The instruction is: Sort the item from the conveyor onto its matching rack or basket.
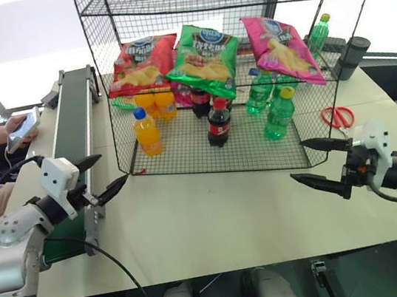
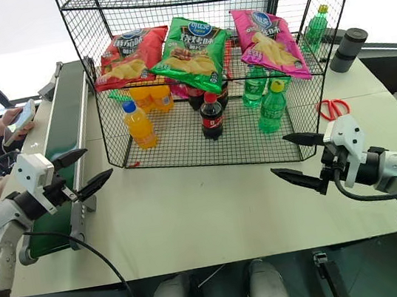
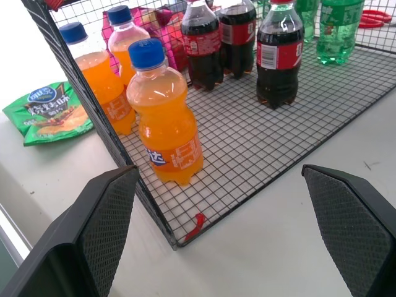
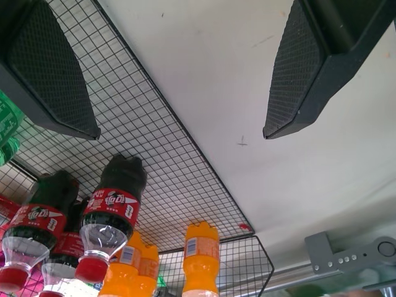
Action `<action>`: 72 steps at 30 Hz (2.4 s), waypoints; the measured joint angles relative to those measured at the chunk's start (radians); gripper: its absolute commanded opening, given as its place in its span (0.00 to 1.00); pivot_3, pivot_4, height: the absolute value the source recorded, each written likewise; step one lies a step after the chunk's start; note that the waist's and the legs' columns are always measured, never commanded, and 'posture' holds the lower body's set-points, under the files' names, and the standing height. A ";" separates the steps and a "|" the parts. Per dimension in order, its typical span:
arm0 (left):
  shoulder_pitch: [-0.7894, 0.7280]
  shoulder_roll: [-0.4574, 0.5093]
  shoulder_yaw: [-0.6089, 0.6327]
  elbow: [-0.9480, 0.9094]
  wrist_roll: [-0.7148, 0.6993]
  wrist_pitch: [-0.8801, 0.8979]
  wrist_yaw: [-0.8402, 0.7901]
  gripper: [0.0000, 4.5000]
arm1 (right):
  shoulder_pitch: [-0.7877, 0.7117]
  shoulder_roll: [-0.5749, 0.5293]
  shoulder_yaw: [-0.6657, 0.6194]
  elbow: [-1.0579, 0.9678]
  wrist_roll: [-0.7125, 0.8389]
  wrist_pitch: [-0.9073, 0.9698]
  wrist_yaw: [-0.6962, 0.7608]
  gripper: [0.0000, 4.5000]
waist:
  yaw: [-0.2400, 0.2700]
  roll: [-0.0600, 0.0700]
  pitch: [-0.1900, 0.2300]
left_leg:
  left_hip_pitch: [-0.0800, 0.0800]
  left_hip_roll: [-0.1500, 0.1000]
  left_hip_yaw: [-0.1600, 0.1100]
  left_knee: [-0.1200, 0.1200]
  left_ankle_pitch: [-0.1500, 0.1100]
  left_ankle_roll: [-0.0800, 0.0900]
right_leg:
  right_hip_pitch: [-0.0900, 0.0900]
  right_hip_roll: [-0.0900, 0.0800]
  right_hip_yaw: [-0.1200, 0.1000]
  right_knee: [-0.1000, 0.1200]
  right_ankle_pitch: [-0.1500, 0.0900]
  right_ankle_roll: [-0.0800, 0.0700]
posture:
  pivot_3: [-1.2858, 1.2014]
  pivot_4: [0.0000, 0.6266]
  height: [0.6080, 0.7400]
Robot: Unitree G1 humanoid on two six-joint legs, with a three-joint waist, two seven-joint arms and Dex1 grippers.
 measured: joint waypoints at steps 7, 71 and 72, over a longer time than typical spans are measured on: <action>0.016 0.000 -0.002 0.000 0.032 -0.031 0.008 1.00 | -0.009 0.011 0.027 0.007 -0.009 -0.009 0.000 0.98 | 0.000 0.000 0.000 | 0.000 0.000 0.000 0.000 0.000 0.000 | 0.000 0.000 0.000 0.000 0.000 0.000 | 0.52 0.24 1.00; 0.000 -0.042 -0.047 0.060 0.042 -0.094 -0.031 1.00 | -0.049 0.020 0.065 0.033 -0.046 -0.044 0.004 0.98 | 0.000 0.000 0.000 | 0.000 0.000 0.000 0.000 0.000 0.000 | 0.001 0.000 0.000 0.000 0.000 0.000 | 0.52 0.24 1.00; 0.000 -0.042 -0.049 0.060 0.042 -0.094 -0.030 1.00 | -0.050 0.020 0.066 0.034 -0.047 -0.045 0.004 0.98 | 0.000 0.000 0.000 | 0.000 0.000 0.000 0.000 0.000 0.000 | 0.001 0.000 0.000 0.000 0.000 0.000 | 0.52 0.24 1.00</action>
